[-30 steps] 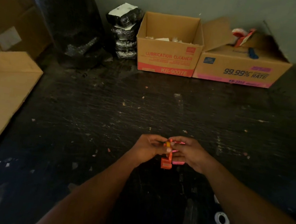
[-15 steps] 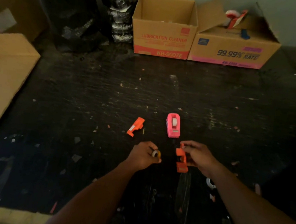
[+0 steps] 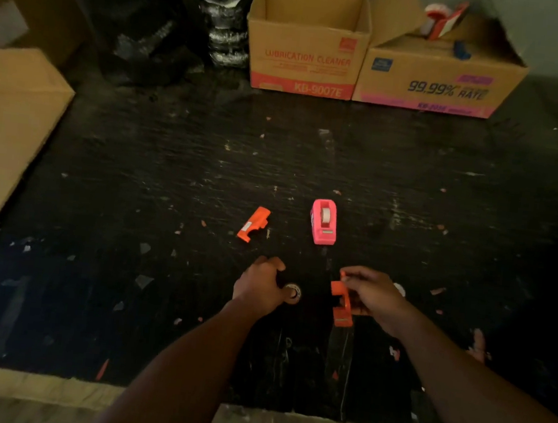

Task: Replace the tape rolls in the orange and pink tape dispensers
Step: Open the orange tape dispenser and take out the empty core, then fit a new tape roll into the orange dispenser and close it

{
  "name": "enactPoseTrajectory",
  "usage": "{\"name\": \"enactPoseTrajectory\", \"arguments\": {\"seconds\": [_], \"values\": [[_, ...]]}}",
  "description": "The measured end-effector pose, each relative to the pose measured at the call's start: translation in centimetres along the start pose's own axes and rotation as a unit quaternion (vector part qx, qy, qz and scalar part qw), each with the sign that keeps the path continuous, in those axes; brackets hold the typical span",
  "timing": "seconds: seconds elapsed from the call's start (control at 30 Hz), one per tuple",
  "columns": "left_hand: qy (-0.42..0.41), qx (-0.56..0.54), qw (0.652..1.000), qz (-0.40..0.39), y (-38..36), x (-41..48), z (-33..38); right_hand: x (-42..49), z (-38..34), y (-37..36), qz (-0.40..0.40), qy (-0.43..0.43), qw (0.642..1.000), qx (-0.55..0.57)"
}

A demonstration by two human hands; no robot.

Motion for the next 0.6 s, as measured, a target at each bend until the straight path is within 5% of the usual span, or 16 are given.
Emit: {"name": "enactPoseTrajectory", "arguments": {"seconds": [0.6], "values": [[0.032, -0.022, 0.999, 0.033, 8.9, 8.6, -3.4, 2.5, -13.1, -2.3, -0.018, 0.069, 0.997, 0.011]]}}
Point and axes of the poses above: each hand's wrist, its own x-axis towards the middle knuckle, its own y-axis out of the back of the hand, z = x × y, the point moved 2 cm from there along x, towards the middle knuckle, and after that the axes turned 13 degrees about -y, right-handed, at the moved point
